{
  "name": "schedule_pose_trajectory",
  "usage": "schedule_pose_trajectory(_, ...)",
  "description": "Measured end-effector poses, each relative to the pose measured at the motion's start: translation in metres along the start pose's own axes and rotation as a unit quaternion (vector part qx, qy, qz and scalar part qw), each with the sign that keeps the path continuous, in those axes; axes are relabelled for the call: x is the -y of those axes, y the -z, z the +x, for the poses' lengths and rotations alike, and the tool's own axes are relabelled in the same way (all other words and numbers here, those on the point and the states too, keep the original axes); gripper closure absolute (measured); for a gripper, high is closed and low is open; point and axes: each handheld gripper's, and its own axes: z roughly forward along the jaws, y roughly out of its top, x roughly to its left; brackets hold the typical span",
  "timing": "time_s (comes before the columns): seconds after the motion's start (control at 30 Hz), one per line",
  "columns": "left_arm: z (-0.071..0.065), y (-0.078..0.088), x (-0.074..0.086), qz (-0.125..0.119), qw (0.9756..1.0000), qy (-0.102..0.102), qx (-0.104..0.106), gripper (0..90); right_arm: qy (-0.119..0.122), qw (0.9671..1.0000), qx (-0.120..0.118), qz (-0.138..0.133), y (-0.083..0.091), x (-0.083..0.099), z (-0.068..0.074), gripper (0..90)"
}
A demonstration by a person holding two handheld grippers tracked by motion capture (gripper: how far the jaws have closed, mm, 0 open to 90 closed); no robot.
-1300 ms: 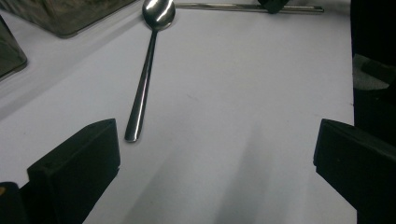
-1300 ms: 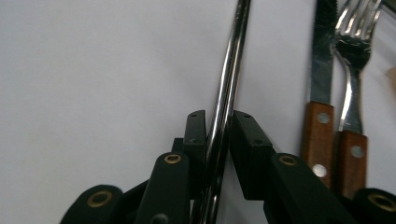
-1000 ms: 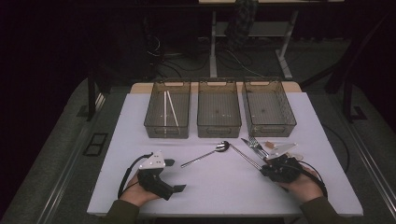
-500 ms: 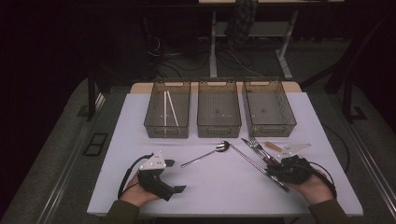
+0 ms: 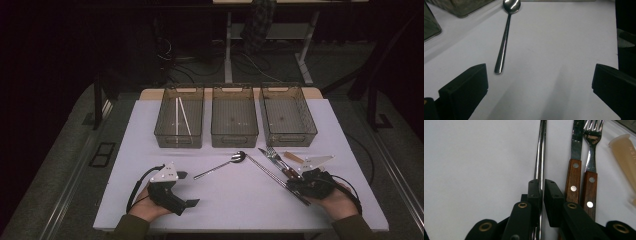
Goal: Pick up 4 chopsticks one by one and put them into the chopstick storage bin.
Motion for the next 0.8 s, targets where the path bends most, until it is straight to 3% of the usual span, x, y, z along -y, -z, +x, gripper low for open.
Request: schedule_pose_trajectory(0.8, -0.0003, -0.001, 0.0, 0.002, 1.0, -0.001, 0.0, 0.0, -0.006, 0.9999, 0.005, 0.015, -0.0103, 0.0005, -0.0038, 82.9)
